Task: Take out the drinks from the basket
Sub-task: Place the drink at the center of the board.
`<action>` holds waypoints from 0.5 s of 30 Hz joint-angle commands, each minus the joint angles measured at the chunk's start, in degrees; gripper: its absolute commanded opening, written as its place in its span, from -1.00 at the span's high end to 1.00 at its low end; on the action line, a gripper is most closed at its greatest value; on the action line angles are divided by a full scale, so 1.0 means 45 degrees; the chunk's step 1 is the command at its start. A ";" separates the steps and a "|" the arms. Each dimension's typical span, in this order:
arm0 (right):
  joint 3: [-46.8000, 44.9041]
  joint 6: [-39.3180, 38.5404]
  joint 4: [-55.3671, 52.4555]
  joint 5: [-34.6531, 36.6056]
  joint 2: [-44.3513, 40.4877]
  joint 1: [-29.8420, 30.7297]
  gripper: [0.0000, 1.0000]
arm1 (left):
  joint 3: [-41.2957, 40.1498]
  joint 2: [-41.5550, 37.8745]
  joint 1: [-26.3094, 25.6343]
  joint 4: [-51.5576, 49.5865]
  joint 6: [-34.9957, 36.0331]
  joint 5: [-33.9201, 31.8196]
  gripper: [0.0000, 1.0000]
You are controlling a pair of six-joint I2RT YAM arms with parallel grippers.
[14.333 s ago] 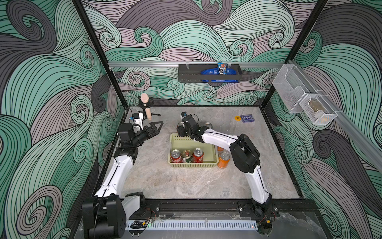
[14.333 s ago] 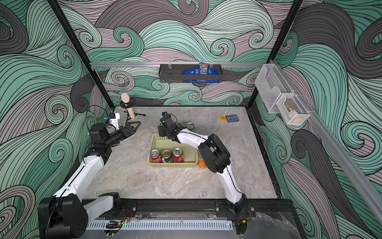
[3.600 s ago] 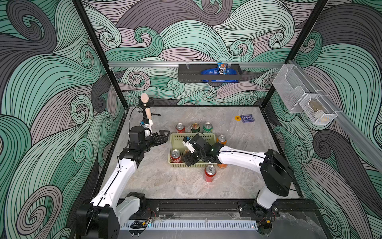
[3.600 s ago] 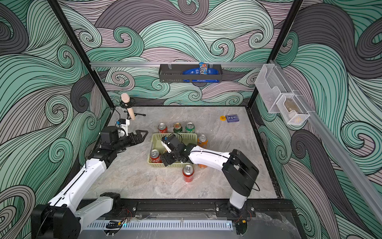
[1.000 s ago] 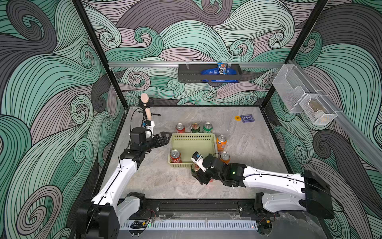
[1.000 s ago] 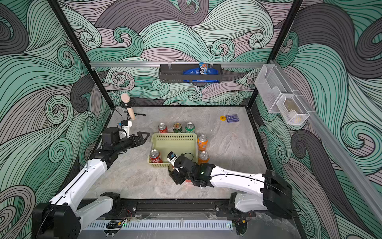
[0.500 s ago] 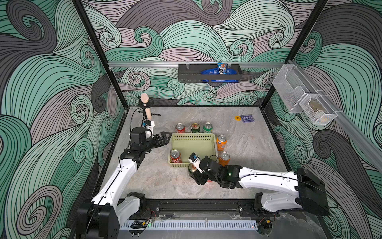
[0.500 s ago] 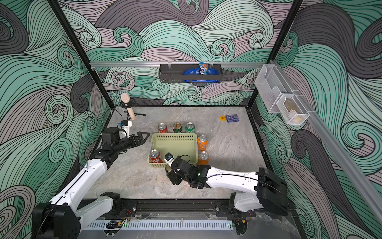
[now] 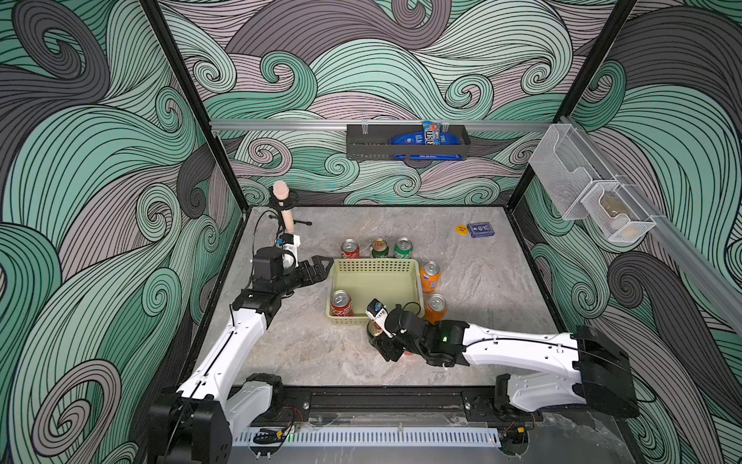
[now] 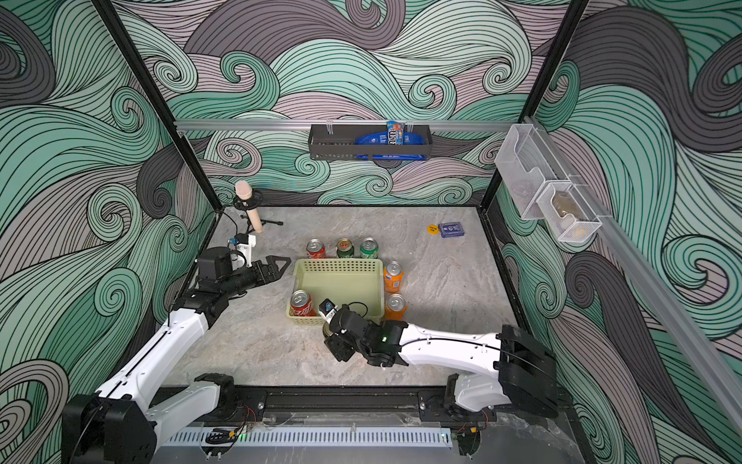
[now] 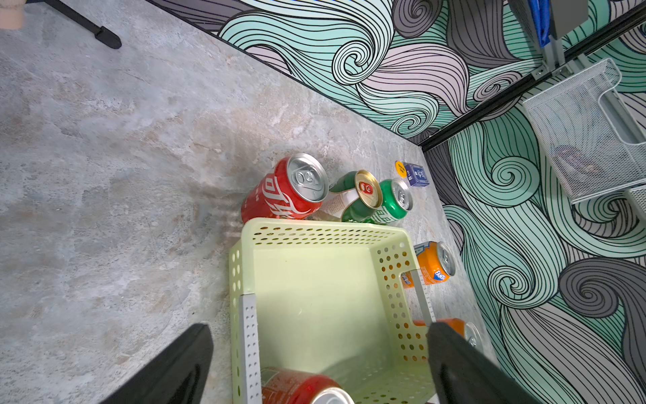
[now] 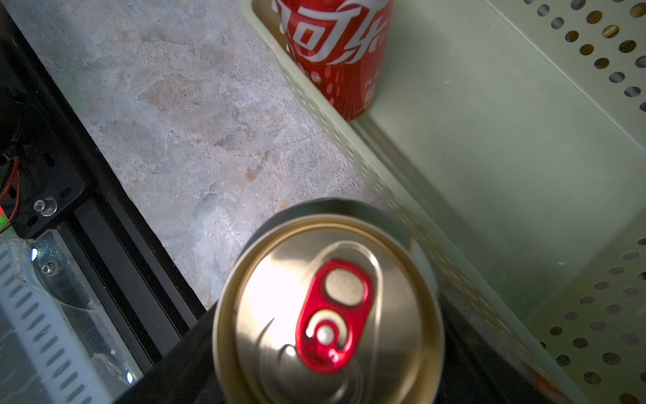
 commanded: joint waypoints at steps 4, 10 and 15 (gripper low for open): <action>0.0025 0.0703 0.0061 0.0816 0.0529 0.0405 -0.21 | -0.0034 -0.0416 -0.0064 0.0128 0.0016 0.0097 -0.97; -0.0031 0.1079 0.0818 0.1170 0.1159 0.0605 -0.24 | -0.0053 -0.0456 -0.0054 0.0147 0.0000 0.0116 -0.97; 0.0063 0.1201 0.0800 0.1371 0.1376 0.0631 -0.25 | -0.0064 -0.0475 -0.0054 0.0194 -0.0019 0.0156 -0.97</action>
